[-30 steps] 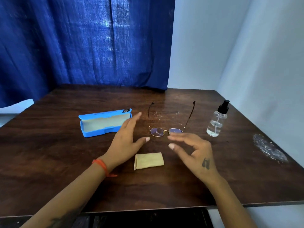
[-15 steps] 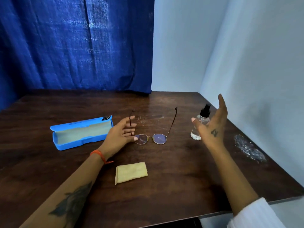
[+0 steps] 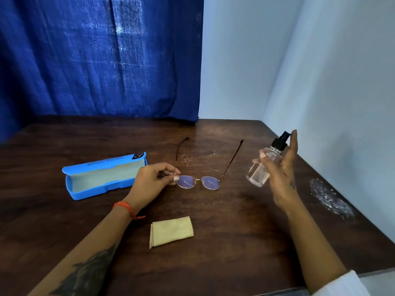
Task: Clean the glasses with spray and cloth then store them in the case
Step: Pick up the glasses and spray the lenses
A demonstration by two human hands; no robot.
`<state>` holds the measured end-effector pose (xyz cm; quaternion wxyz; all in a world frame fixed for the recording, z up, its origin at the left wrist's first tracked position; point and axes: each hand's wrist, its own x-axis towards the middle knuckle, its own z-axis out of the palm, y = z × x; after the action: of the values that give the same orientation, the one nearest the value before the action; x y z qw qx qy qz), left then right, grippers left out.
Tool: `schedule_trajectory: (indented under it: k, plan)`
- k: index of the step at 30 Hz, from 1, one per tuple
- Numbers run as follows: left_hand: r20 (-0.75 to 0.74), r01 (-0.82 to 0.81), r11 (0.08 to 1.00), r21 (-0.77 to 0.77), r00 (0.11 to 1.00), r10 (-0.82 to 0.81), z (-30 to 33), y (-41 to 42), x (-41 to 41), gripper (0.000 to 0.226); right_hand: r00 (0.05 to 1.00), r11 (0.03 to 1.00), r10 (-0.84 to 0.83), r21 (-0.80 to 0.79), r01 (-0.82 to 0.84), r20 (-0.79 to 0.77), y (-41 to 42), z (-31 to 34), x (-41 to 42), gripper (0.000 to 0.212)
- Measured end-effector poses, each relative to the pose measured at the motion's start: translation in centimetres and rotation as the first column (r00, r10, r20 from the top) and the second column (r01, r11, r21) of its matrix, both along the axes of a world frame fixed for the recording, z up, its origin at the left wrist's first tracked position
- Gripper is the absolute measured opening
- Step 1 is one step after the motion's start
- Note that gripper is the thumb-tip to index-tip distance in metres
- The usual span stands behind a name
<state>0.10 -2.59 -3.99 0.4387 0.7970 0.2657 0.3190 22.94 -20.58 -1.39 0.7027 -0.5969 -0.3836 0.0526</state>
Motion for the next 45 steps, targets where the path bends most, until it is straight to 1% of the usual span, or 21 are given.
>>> schedule_trajectory:
  k: [2, 4, 6, 8, 11, 14, 17, 19, 21, 24, 28, 31, 36, 39, 45]
  plan:
    - [0.061, 0.005, 0.999, -0.040, 0.998, -0.003, 0.4, -0.4, 0.4, 0.015, 0.978, 0.986, 0.133, 0.124, -0.113, -0.163, -0.3, 0.4, -0.3, 0.073]
    - [0.088, -0.017, 0.999, -0.035, 0.996, 0.020, 0.9, -0.5, 1.0, 0.017, 0.945, 0.963, 0.234, 0.189, -0.193, -0.229, -0.6, 0.6, -0.6, 0.065]
    - [0.125, -0.053, 0.998, -0.024, 0.991, 0.056, 1.5, -0.4, 1.9, 0.021, 0.920, 0.946, 0.299, 0.203, -0.252, -0.254, -0.8, 0.5, -1.0, 0.064]
    - [0.175, -0.109, 0.993, -0.033, 0.978, 0.113, 2.0, -0.4, 2.9, 0.022, 0.899, 0.927, 0.358, 0.207, -0.311, -0.252, -0.7, 0.7, -1.3, 0.069]
    - [0.217, -0.182, 0.983, -0.012, 0.959, 0.181, 1.8, -0.7, 4.2, 0.022, 0.900, 0.924, 0.376, 0.160, -0.347, -0.221, -0.5, 0.6, -2.2, 0.079]
    - [0.233, -0.246, 0.967, 0.066, 0.946, 0.225, 1.0, -0.7, 4.6, 0.020, 0.948, 0.954, 0.299, 0.054, -0.294, -0.109, -0.3, 0.4, -2.6, 0.090]
    - [0.260, -0.250, 0.955, 0.158, 0.944, 0.204, 0.8, -0.1, 4.6, 0.018, 0.979, 0.980, 0.183, -0.099, -0.175, 0.088, 0.5, 0.0, -3.3, 0.094]
    - [0.287, -0.263, 0.943, 0.203, 0.937, 0.200, 1.0, 0.1, 4.4, 0.018, 0.963, 0.982, 0.128, -0.167, -0.090, 0.236, 1.4, 0.1, -4.0, 0.092]
    - [0.310, -0.278, 0.935, 0.221, 0.929, 0.203, 0.9, 0.3, 4.4, 0.017, 0.926, 0.975, 0.116, -0.219, -0.037, 0.359, 2.6, 0.6, -4.6, 0.090]
    - [0.324, -0.293, 0.923, 0.250, 0.924, 0.206, 0.7, 0.5, 4.4, 0.014, 0.881, 0.961, 0.134, -0.276, -0.004, 0.454, 4.5, 1.7, -5.2, 0.086]
    - [0.338, -0.300, 0.898, 0.322, 0.922, 0.187, 0.7, 0.7, 4.4, 0.012, 0.862, 0.938, 0.174, -0.347, 0.002, 0.476, 6.1, 1.2, -6.4, 0.083]
    - [0.358, -0.299, 0.876, 0.378, 0.920, 0.160, 0.9, 0.5, 4.4, 0.011, 0.858, 0.920, 0.170, -0.389, 0.037, 0.484, 6.6, 0.3, -7.1, 0.080]
    - [0.354, -0.285, 0.860, 0.423, 0.926, 0.133, 0.8, 0.4, 4.5, 0.011, 0.862, 0.907, 0.136, -0.412, 0.090, 0.489, 6.7, -0.2, -7.1, 0.076]
    - [0.361, -0.282, 0.860, 0.424, 0.924, 0.125, 0.8, 0.4, 4.4, 0.010, 0.862, 0.909, 0.112, -0.402, 0.113, 0.495, 6.7, -0.5, -7.1, 0.075]
    - [0.381, -0.286, 0.863, 0.417, 0.917, 0.120, 0.7, 0.3, 4.3, 0.011, 0.905, 0.925, 0.092, -0.373, 0.078, 0.416, 5.9, -0.6, -7.0, 0.079]
